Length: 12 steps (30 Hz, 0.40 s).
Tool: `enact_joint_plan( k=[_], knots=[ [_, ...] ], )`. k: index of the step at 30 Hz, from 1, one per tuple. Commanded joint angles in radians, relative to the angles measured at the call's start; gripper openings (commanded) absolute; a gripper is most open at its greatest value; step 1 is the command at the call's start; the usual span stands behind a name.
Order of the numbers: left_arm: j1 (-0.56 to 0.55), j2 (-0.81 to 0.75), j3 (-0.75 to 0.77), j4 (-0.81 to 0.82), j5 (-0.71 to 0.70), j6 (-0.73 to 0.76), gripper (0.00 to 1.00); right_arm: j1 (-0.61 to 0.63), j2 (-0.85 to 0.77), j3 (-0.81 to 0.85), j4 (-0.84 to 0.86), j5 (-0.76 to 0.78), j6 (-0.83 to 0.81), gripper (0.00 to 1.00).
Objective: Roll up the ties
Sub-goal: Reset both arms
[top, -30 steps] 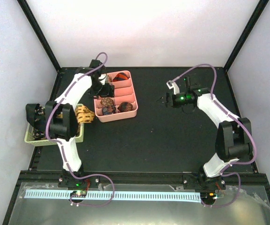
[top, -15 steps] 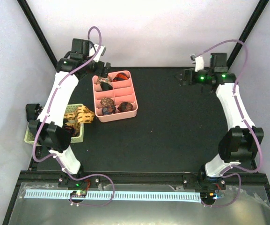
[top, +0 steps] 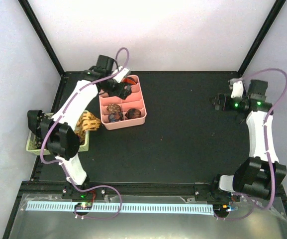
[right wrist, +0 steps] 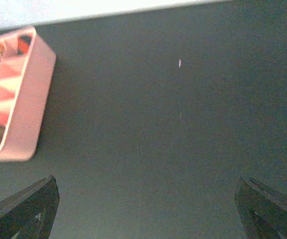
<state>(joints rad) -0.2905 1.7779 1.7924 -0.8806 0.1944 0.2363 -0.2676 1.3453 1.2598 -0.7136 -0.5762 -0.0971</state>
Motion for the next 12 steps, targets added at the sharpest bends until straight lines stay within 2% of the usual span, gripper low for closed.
enact_joint_plan(
  k=[1, 7, 12],
  knots=[
    [-0.031, 0.01, -0.099, 0.015, 0.033, -0.04, 0.99, -0.002, -0.09, -0.123, -0.053, 0.029, -0.086, 1.0],
    [-0.031, 0.004, -0.176, 0.031, 0.046, -0.121, 0.99, -0.002, -0.161, -0.223, -0.033, 0.023, -0.087, 1.0],
    [-0.031, -0.032, -0.197, 0.059, 0.04, -0.156, 0.99, -0.002, -0.167, -0.246, -0.031, -0.054, -0.109, 1.0]
  ],
)
